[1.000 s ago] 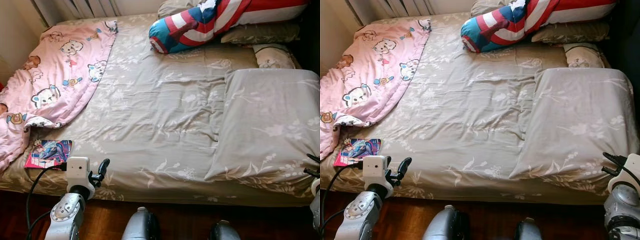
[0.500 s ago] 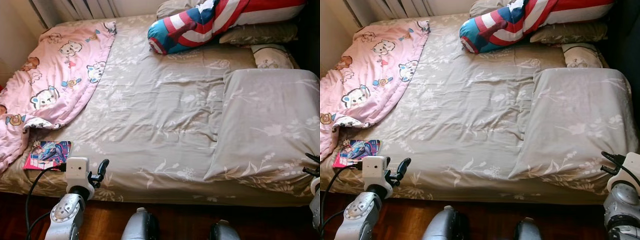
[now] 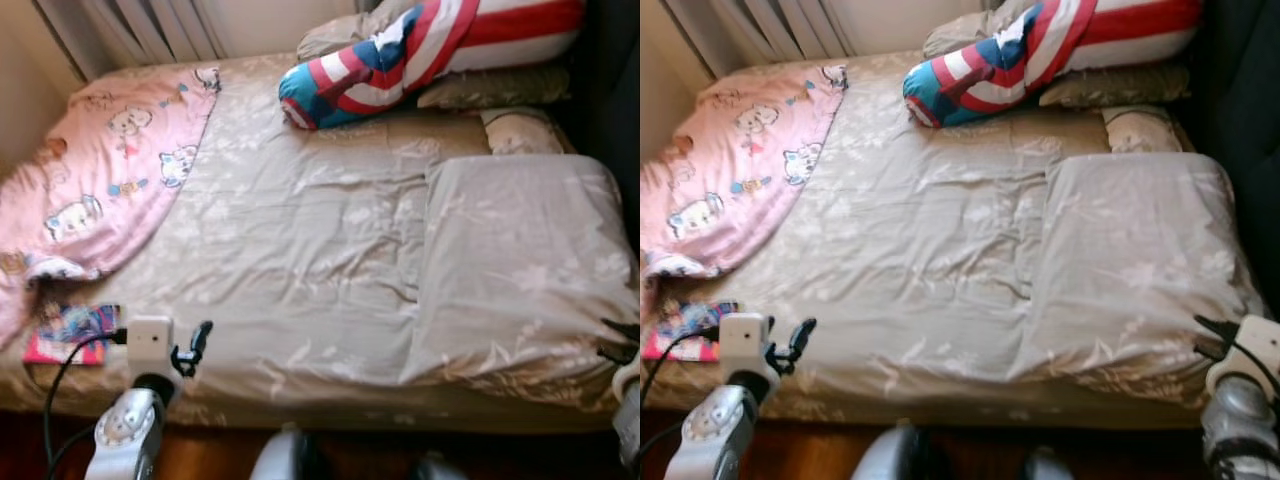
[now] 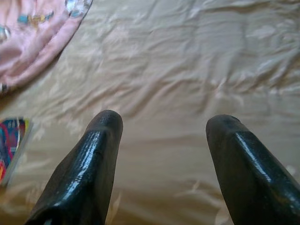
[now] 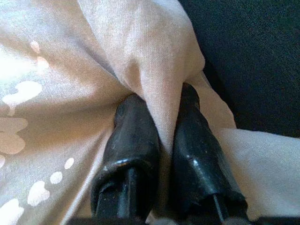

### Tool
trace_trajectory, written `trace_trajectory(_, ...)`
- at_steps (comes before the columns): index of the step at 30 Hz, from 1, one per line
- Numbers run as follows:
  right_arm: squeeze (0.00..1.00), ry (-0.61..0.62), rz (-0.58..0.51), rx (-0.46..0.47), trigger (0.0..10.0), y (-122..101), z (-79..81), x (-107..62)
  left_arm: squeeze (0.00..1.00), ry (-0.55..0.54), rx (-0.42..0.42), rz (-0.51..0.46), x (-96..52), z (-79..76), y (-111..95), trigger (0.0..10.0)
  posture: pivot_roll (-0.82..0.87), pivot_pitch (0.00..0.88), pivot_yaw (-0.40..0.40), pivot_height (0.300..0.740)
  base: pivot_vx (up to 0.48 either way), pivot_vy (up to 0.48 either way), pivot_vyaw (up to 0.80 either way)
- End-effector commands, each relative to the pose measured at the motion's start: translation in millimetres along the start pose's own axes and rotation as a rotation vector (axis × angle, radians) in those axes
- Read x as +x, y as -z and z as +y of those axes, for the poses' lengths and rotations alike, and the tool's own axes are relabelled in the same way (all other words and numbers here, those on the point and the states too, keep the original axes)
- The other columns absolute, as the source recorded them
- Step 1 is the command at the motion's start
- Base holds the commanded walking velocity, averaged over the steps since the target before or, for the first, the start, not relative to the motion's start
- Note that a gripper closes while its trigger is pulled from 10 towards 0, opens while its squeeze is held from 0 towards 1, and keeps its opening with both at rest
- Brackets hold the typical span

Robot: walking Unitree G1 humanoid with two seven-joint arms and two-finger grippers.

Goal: Clean up the room

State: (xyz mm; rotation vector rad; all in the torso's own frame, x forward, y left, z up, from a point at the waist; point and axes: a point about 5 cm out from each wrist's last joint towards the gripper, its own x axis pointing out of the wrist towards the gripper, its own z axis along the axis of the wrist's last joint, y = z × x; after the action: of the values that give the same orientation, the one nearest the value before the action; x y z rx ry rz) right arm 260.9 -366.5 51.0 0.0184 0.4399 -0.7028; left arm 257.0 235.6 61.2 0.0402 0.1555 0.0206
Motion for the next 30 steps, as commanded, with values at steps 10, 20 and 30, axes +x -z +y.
trace_trajectory(10,0.00,0.076,-0.064,0.008,0.0,-18.2,-14.6,2.8,0.00,-0.002,0.000,0.023,-2.1,1.0,4.0,10.0,0.05,0.204,0.100,0.676,0.000,0.000,0.00)
trace_trajectory(20,0.00,0.077,-0.038,0.000,10.0,-11.7,-12.2,2.0,0.00,0.005,-0.005,0.027,-1.6,-1.4,5.5,10.0,0.05,0.200,0.094,0.676,0.000,0.000,0.00)
trace_trajectory(30,1.00,0.080,-0.057,0.008,10.0,-11.7,-10.6,1.3,0.00,0.017,-0.025,0.033,-2.1,-6.5,8.4,10.0,0.05,0.200,0.089,0.676,0.000,0.000,0.00)
